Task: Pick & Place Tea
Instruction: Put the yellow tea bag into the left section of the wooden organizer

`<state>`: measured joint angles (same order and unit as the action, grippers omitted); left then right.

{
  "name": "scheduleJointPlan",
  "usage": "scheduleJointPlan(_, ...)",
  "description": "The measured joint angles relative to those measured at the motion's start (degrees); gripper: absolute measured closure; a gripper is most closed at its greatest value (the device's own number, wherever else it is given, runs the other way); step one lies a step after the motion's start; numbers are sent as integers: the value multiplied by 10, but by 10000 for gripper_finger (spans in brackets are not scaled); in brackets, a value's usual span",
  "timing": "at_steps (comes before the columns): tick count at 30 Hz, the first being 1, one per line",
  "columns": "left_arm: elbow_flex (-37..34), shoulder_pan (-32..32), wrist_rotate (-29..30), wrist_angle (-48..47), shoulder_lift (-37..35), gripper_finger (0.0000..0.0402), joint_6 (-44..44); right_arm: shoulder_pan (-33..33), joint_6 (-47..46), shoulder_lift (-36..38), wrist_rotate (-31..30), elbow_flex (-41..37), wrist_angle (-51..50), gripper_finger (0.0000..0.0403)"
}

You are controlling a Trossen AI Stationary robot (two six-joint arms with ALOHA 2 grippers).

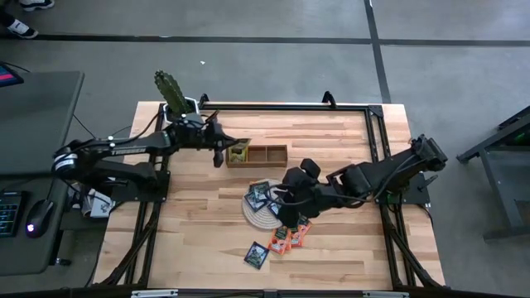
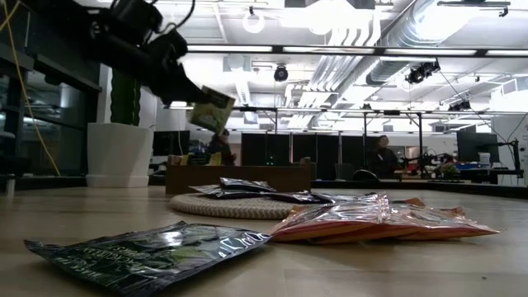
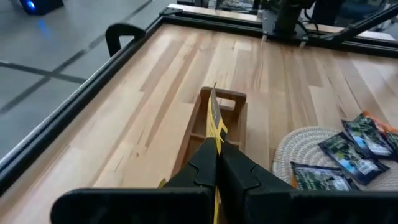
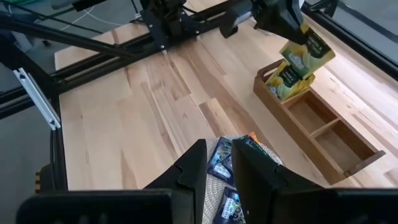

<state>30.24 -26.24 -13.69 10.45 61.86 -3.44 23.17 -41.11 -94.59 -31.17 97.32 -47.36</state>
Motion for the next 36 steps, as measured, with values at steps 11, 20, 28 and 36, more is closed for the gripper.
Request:
scheduleJointPlan(11,-134,-5,8,228,21,401,112,2,-7,0,-4,0,5,332)
scheduleJointPlan(20,-181,-4,19,297,21,401,138,0,1,0,-7,0,5,332)
scheduleJointPlan(28,-181,-4,36,263,39,401,129,0,6,0,-19,0,11,332)
scheduleJointPlan(36,-173,-4,37,267,75,401,133,0,8,0,-26,0,18,332)
